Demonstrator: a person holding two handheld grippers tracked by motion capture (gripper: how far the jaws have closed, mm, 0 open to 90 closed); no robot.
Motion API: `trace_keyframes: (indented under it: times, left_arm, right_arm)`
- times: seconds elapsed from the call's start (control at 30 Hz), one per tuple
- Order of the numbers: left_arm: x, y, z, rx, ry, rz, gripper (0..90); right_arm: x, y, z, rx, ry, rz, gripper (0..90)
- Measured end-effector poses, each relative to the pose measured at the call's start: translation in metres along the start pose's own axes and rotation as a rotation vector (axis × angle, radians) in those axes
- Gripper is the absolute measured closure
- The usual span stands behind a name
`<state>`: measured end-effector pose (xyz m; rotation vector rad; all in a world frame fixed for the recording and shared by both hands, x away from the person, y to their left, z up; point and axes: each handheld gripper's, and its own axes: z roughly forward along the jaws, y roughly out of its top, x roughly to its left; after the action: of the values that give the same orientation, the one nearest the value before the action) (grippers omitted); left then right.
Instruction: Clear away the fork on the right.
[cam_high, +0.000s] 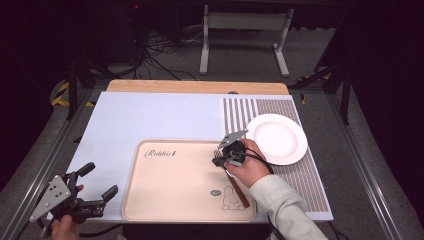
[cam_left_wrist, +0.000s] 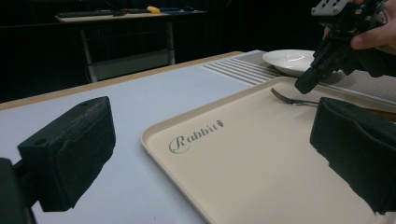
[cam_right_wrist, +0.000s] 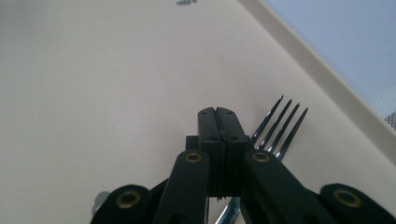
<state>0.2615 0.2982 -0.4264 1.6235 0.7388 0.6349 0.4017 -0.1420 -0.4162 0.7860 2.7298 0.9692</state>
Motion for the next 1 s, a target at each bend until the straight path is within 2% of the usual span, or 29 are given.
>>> trace_keyframes:
  times: [0.3,0.77,1.0]
  left_arm:
    - [0.0,0.0,0.0,-0.006,0.002,-0.001,1.0]
    - [0.0,0.0,0.0,-0.001,-0.003,0.002,1.0]
    - [0.0,0.0,0.0,-0.002,-0.002,0.001,1.0]
  right_arm:
    - [-0.006,-0.008,0.014,0.05,-0.016,0.018,90.0]
    - [-0.005,-0.008,0.019,0.076,-0.032,0.022,90.0]
    - [-0.008,-0.009,0.017,0.082,-0.066,0.038,90.0]
